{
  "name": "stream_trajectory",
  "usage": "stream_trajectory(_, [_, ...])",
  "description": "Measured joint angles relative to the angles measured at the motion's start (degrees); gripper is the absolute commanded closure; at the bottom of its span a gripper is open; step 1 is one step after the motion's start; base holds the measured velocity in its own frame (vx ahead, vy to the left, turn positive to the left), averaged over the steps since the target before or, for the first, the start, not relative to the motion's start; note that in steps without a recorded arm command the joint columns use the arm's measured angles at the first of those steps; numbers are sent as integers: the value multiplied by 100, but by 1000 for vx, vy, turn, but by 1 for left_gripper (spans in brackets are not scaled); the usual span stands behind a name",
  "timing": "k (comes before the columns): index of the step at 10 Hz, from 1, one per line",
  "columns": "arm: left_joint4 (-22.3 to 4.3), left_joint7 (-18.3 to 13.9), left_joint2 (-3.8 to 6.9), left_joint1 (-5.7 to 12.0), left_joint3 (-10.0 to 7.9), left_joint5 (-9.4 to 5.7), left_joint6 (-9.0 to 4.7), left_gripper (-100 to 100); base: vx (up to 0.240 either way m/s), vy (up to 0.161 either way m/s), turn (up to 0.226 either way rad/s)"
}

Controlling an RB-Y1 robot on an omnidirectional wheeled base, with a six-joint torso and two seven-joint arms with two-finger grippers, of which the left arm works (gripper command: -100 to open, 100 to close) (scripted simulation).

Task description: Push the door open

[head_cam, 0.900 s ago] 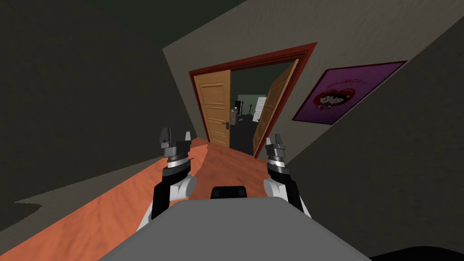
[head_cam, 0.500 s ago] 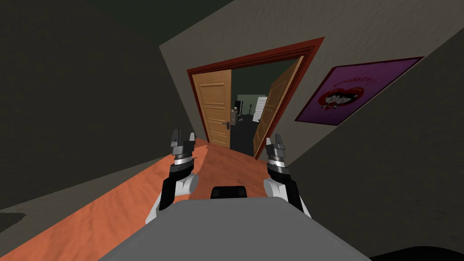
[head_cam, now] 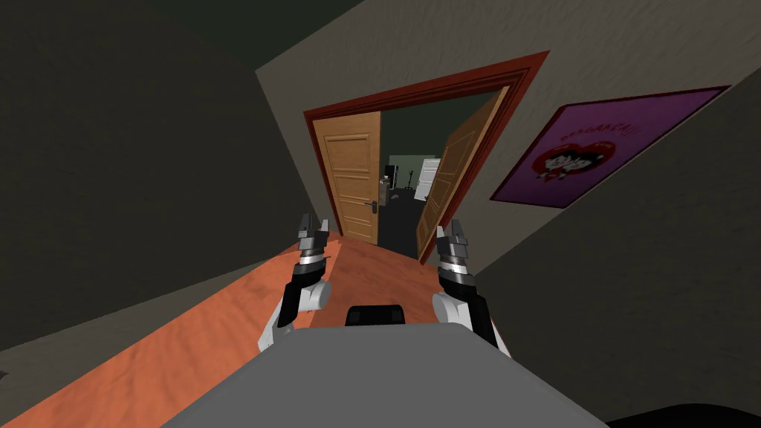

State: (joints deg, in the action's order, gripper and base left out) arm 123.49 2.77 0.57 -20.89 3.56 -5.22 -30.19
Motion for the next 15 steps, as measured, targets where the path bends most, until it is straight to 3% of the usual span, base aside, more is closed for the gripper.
stream_trajectory(7, [-996, -136, 203, 516, 17, 52, -3, -100, 91, 29, -13])
stream_trajectory(10, [-1485, -132, 190, 815, 96, 129, 53, -100, 93, 43, -17])
stream_trajectory(12, [-1859, -195, 268, 1053, 70, 132, 80, -100, 111, 44, -15])
stream_trajectory(15, [-2200, -225, 282, 1244, 107, 172, 127, -100, 62, 27, -11])
